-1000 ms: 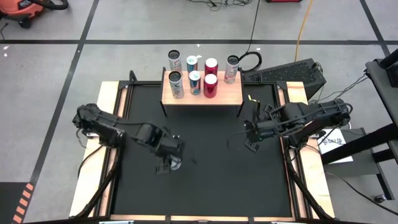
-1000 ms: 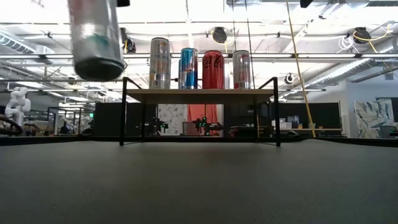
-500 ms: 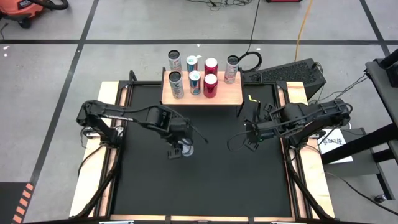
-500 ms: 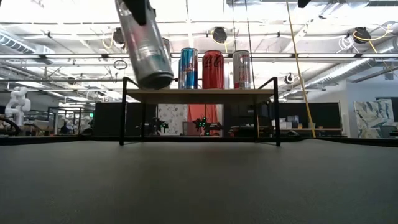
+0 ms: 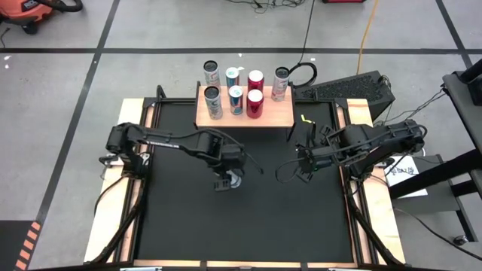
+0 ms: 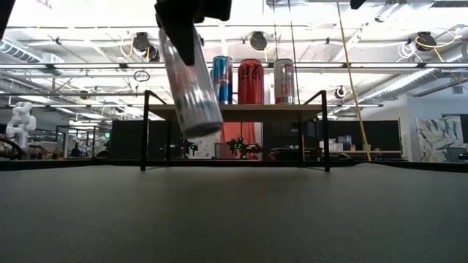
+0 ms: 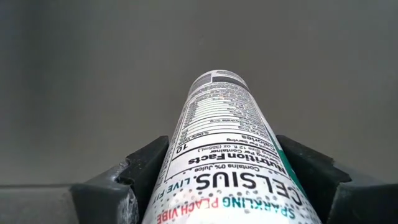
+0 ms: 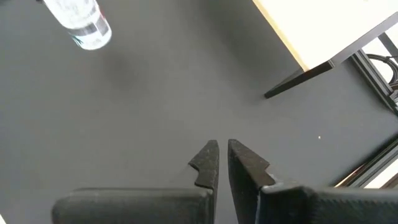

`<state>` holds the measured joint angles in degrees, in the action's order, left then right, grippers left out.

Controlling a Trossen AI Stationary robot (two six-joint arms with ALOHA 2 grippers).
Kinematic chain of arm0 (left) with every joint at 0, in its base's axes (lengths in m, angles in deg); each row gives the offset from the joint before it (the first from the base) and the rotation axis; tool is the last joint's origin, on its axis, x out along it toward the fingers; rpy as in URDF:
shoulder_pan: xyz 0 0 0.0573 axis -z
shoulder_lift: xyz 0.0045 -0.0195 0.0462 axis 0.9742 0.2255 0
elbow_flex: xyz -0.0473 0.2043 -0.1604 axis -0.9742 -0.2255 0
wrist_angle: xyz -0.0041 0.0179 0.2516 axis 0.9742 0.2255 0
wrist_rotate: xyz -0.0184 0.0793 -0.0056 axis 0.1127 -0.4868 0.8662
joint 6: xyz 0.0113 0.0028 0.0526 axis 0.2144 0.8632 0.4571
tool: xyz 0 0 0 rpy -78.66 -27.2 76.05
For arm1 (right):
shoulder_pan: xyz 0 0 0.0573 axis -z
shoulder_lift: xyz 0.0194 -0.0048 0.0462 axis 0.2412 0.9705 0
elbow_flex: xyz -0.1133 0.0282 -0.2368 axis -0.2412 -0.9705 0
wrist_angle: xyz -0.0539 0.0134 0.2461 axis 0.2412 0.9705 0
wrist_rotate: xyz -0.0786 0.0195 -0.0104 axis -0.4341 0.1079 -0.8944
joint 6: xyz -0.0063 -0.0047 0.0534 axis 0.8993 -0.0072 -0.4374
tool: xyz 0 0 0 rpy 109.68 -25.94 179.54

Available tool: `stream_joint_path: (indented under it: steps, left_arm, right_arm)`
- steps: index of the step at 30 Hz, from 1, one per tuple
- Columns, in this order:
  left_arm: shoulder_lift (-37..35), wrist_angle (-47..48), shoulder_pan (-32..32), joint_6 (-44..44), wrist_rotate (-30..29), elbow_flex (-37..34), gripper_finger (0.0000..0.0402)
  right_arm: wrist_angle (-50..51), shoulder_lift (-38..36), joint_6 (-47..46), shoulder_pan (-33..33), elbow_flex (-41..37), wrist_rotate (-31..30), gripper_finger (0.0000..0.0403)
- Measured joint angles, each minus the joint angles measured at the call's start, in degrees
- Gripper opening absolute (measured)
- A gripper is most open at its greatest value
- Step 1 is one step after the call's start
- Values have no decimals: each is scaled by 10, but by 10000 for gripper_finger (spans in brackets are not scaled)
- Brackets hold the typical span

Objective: Place canned beverage on shelf
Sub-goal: Put the white-pink soda can on the shelf

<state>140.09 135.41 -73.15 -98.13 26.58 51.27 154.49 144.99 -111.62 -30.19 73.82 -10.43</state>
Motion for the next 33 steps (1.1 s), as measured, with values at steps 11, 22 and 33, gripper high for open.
stream_joint_path:
  steps: [11,22,33]
  left_arm:
    - [38,-78,-10,47,1,0,257]
    - [39,-63,-17,59,17,0,257]
    - [38,-62,-33,62,14,0,317]
  right_arm:
    - [0,0,0,0,0,-1,18]
    - [0,0,2,0,0,-16,18]
    - [0,0,0,0,0,-16,18]
